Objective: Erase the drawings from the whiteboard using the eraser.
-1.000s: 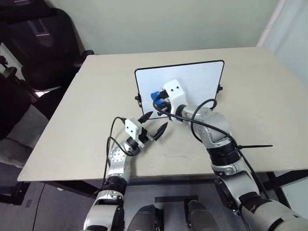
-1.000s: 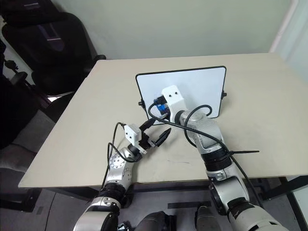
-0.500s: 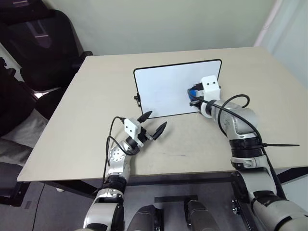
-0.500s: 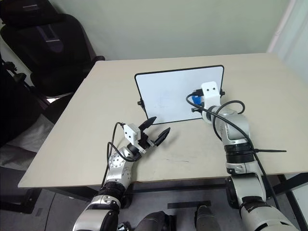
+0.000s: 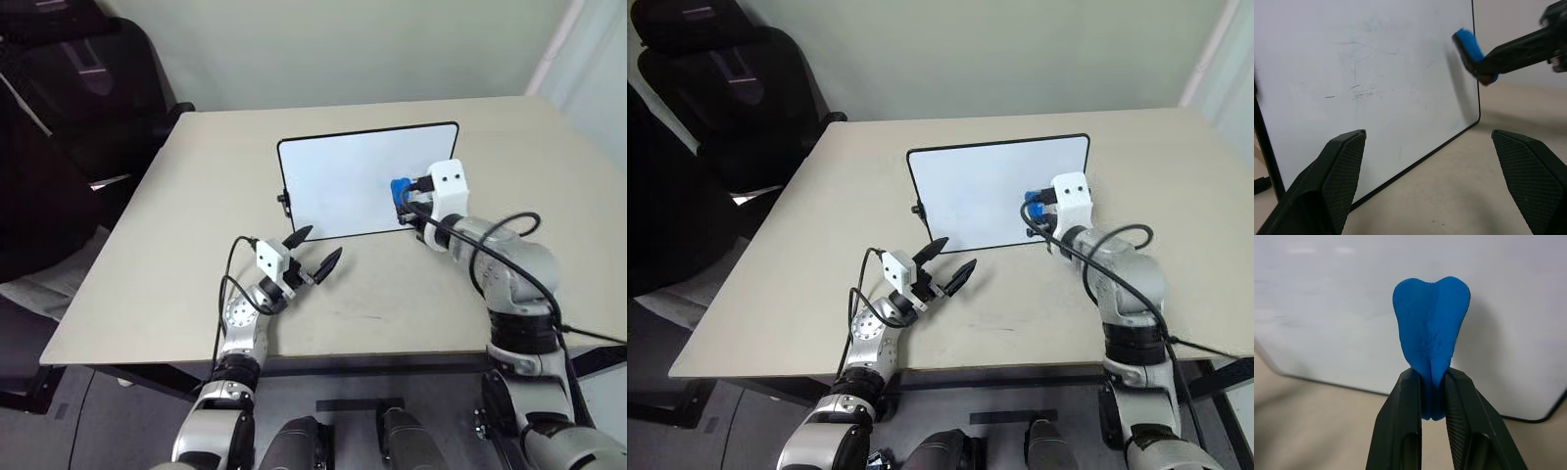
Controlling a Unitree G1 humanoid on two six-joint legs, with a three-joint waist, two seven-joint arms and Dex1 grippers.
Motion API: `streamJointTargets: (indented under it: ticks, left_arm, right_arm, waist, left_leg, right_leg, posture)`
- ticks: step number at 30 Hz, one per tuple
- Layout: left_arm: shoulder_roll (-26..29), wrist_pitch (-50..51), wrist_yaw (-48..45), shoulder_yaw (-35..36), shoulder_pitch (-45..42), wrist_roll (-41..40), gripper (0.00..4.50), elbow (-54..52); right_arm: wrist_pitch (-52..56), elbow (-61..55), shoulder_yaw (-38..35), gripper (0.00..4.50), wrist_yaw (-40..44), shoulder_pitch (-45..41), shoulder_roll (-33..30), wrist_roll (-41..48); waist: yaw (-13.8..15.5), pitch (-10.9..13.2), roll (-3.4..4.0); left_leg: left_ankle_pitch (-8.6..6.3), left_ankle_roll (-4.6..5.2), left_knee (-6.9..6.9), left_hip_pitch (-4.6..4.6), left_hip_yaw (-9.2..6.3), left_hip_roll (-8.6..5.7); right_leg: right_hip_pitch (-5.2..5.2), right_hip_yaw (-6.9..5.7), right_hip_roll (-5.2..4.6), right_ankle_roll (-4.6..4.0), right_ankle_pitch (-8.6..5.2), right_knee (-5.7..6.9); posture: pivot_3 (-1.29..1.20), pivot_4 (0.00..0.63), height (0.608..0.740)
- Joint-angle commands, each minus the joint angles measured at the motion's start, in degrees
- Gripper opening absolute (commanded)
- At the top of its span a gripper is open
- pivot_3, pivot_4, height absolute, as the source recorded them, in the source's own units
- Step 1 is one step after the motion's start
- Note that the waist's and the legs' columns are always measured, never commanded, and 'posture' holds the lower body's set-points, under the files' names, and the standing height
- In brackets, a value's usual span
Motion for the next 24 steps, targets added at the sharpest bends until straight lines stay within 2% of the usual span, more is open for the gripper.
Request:
streamJointTargets:
  ticks: [1, 8, 16, 20, 24]
  left_arm:
    - [-1.0, -1.1, 0.0, 0.1, 1.5, -0.7, 4.50, 2.6]
    - [-1.0, -1.2, -0.5, -0.1, 2.1, -0.7, 4.50, 2.3]
    - [-1.0, -1.2, -0.8, 0.0, 1.0, -0.6, 4.50, 3.9]
    - [-1.1, -1.6, -0.7, 0.0, 0.7, -0.5, 4.50, 4.7]
    - [-1.2, -1.9, -0.3, 0.0, 0.5, -0.2, 4.50, 5.1]
  right_arm:
    - [4.4, -6.5, -5.2, 0.43, 0.2, 3.6, -2.9, 2.0]
    - [14.2, -5.8, -7.6, 0.43, 0.4, 10.1, -9.9, 1.9]
    - [22.8, -8.4, -3.3, 0.43, 3.4, 9.3, -12.6, 5.4]
    - [22.5, -7.9, -3.0, 1.61, 3.1, 9.0, -12.4, 5.3]
    - [19.7, -8.4, -3.7, 3.03, 3.9, 8.3, -12.8, 5.8]
  waist:
    - [0.2, 0.0, 0.01]
    - [0.0, 0.1, -0.11]
    - [0.0, 0.1, -0.05]
    - [0.1, 0.1, -0.05]
    - [0.1, 0.1, -0.02]
  left_leg:
    - [-0.03, 0.04, 0.01, 0.02, 0.00, -0.01]
    - [-0.11, 0.04, 0.00, 0.06, 0.00, -0.04]
    - [-0.17, 0.00, -0.02, 0.06, 0.00, -0.04]
    - [-0.14, 0.05, 0.00, 0.07, 0.00, -0.05]
    - [-0.14, 0.05, -0.01, 0.06, 0.00, -0.05]
  right_leg:
    - [0.02, 0.01, -0.01, 0.04, -0.02, -0.04]
    - [0.21, 0.06, -0.02, 0.03, -0.01, -0.14]
    - [0.21, 0.05, 0.02, 0.13, -0.08, -0.15]
    - [0.24, 0.06, 0.01, 0.13, -0.08, -0.15]
    - [0.23, 0.06, 0.00, 0.12, -0.07, -0.15]
  posture:
    - [0.00, 0.150, 0.726]
    - [0.00, 0.150, 0.726]
    - [0.00, 0.150, 0.726]
    - [0.00, 0.150, 0.726]
    - [0.00, 0.150, 0.726]
